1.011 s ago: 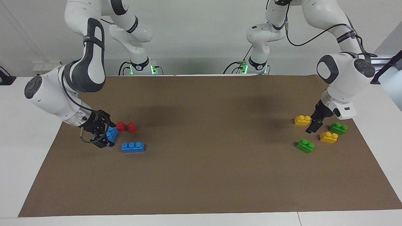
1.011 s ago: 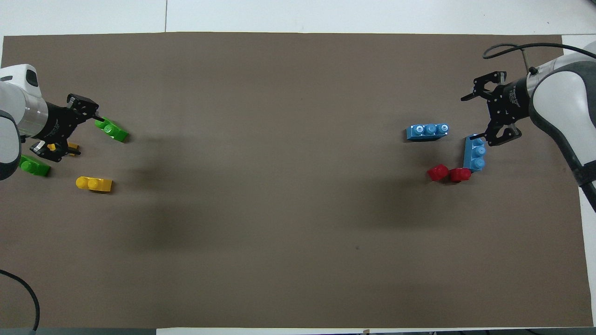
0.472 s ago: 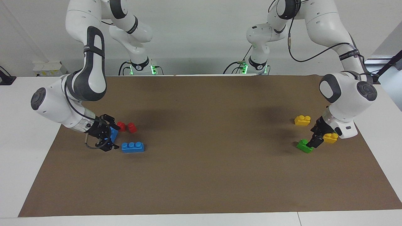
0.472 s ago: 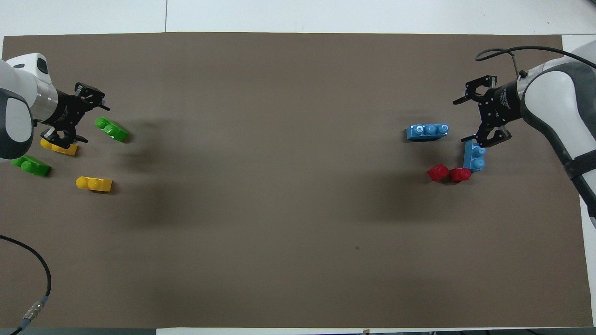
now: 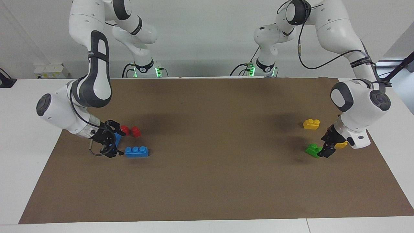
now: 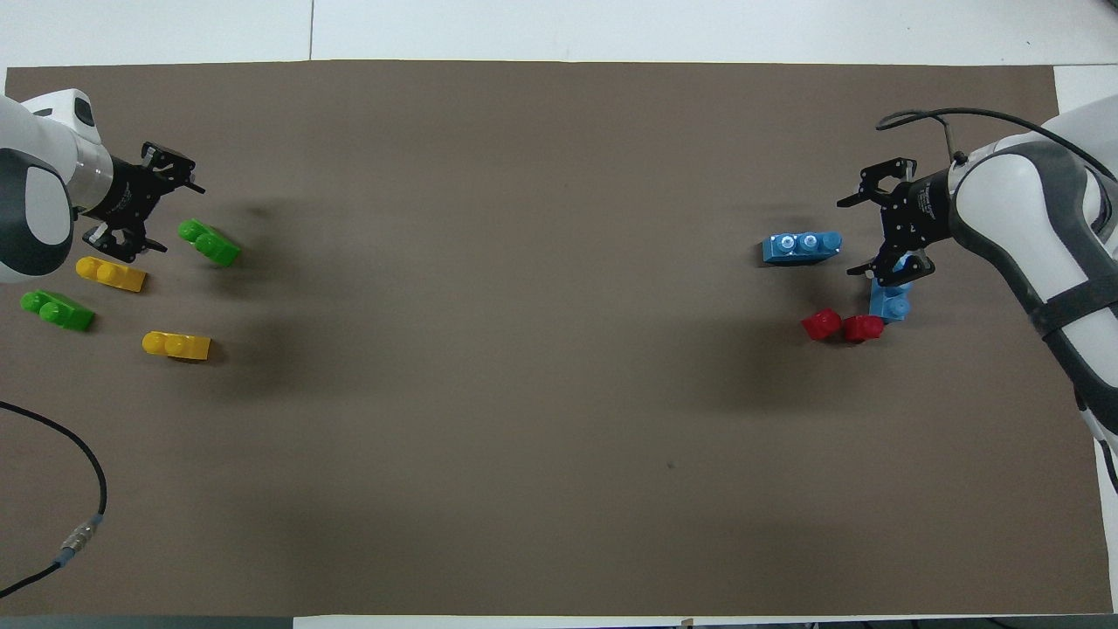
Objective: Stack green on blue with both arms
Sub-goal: 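Grasp the green brick with the left gripper while the right gripper grasps the blue brick, then carry the green brick and blue brick toward the table center with both grippers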
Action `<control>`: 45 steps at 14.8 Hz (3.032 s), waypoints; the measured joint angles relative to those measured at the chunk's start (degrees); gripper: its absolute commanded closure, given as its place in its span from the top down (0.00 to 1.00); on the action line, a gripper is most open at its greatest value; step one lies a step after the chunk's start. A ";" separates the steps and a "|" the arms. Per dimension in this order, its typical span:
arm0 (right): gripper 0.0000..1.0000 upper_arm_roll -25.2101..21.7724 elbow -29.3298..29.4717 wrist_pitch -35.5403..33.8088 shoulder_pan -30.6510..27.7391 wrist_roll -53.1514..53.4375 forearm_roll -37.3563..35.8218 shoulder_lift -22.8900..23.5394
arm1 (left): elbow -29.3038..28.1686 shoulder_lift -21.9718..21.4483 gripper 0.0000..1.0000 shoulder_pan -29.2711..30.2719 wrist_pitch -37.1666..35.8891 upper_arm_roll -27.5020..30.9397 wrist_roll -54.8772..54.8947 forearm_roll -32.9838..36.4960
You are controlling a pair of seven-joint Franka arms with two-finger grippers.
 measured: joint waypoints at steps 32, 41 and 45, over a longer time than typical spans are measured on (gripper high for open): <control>0.00 0.66 -5.14 10.73 1.41 -1.28 1.94 1.25 | -8.26 0.44 0.17 -0.01 10.46 -0.37 0.00 0.11; 0.00 1.30 5.76 -1.68 13.48 15.58 2.23 -2.84 | -8.06 0.31 0.00 -0.21 10.94 -0.60 0.02 2.55; 0.00 1.34 4.91 2.34 21.76 23.84 2.23 -4.20 | -7.35 -1.39 0.00 -1.76 8.15 -0.70 -1.22 2.55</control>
